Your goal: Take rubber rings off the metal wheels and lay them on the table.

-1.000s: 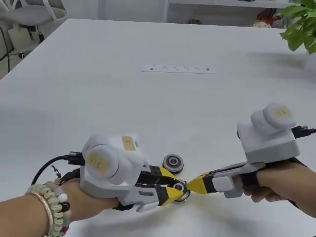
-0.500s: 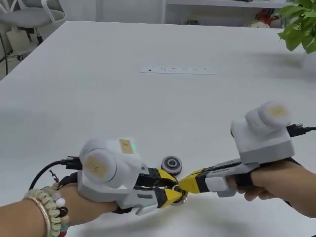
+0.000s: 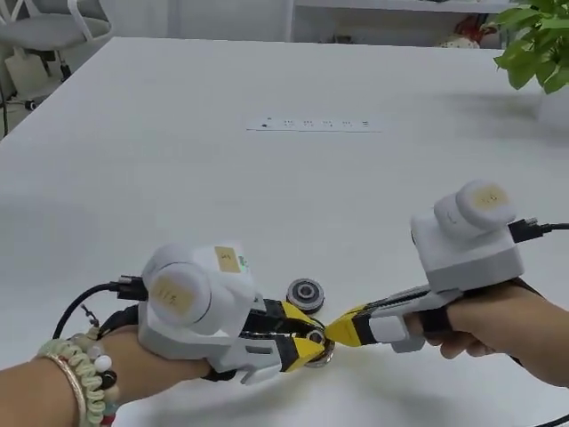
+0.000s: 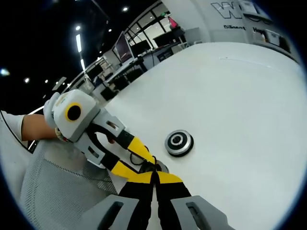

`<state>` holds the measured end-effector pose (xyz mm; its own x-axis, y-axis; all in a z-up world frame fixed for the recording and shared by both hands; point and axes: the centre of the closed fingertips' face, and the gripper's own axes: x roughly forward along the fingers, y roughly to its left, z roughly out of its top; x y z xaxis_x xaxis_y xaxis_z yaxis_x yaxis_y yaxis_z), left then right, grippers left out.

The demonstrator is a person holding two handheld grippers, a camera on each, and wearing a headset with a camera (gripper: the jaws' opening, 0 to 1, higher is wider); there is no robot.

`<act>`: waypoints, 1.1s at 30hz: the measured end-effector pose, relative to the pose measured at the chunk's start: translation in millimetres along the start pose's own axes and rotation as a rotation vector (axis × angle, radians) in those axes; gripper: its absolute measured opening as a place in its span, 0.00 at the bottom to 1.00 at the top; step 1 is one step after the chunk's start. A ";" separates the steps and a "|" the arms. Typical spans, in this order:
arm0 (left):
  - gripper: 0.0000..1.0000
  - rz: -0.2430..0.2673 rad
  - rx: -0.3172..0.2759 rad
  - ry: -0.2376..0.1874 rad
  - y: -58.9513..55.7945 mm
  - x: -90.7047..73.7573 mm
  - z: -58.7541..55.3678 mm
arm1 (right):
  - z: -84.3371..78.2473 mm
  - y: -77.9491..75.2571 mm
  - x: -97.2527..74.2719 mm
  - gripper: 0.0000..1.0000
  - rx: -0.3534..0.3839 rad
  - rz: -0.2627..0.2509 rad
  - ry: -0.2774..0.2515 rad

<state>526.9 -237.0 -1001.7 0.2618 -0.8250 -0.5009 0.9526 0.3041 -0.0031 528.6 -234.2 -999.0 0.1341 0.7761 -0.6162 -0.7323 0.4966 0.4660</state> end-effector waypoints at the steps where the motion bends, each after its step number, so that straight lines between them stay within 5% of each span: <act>1: 0.14 -0.003 -0.003 0.011 0.4 -0.6 -0.2 | 1.1 -0.3 -0.5 0.00 0.002 0.000 -0.004; 6: 0.16 -0.012 -0.002 0.016 -0.8 -2.6 0.1 | 1.1 -2.1 -0.5 0.00 0.011 -0.009 -0.007; 13: 0.19 0.006 -0.015 -0.033 4.8 -8.7 17.5 | 7.0 -4.1 -5.1 0.00 0.026 -0.015 -0.037; 23: 0.29 0.024 0.107 -0.076 -0.9 -16.5 45.6 | 17.4 -10.2 -12.9 0.00 0.042 -0.033 -0.086; 33: 0.45 0.030 0.076 -0.126 5.5 -31.4 69.6 | 27.3 -12.3 -21.0 0.00 0.068 -0.052 -0.147</act>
<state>534.7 -242.6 -925.8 0.3035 -0.8707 -0.3869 0.9517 0.2970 0.0781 553.0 -245.9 -974.4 0.2709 0.7947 -0.5432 -0.6755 0.5589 0.4810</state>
